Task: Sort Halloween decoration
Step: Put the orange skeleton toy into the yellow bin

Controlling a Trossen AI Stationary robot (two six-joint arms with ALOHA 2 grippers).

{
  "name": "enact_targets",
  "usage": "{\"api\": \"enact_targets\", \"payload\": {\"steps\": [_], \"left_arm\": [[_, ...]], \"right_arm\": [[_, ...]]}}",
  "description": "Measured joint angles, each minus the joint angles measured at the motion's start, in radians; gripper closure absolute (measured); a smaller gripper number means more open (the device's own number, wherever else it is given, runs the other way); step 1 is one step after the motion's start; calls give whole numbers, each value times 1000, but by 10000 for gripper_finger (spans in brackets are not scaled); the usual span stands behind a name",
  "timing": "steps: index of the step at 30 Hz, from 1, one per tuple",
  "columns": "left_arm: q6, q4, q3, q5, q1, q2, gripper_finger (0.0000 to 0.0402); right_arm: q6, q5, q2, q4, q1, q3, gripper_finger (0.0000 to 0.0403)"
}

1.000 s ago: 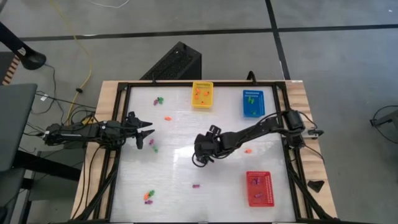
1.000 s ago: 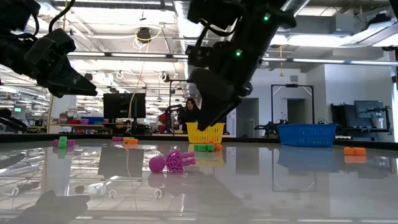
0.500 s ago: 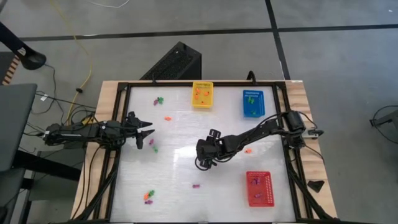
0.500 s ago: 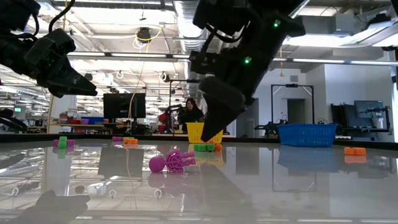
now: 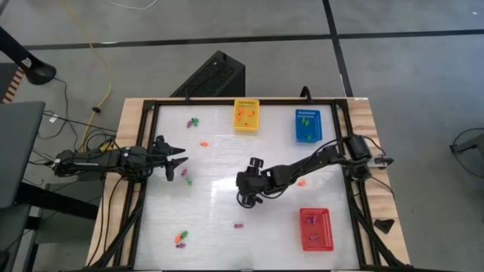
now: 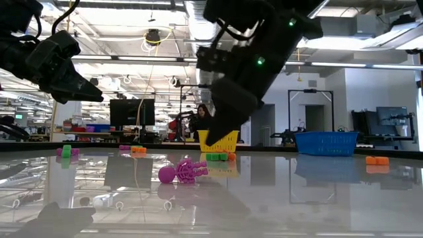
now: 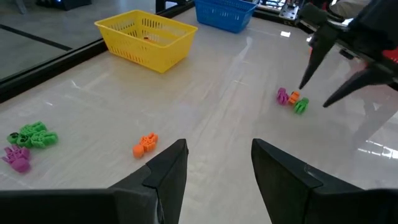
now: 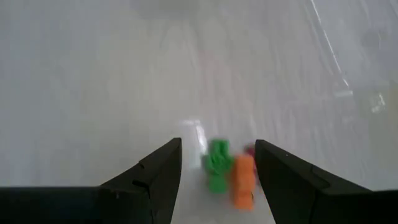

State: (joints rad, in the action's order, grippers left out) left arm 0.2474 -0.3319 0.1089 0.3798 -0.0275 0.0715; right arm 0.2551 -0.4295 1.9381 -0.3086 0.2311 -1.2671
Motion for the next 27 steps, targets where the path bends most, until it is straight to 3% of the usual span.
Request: {"api": "enact_targets", "payload": {"steps": [5, 11, 27], "left_arm": [[0, 0, 0, 0, 0, 0, 233], [0, 0, 0, 1, 0, 0, 233], [0, 0, 0, -1, 0, 0, 233]], "right_arm": [[20, 0, 0, -110, -14, 0, 171], [5, 22, 16, -126, -28, 0, 178], [-68, 152, 44, -120, -104, -4, 285]]}}
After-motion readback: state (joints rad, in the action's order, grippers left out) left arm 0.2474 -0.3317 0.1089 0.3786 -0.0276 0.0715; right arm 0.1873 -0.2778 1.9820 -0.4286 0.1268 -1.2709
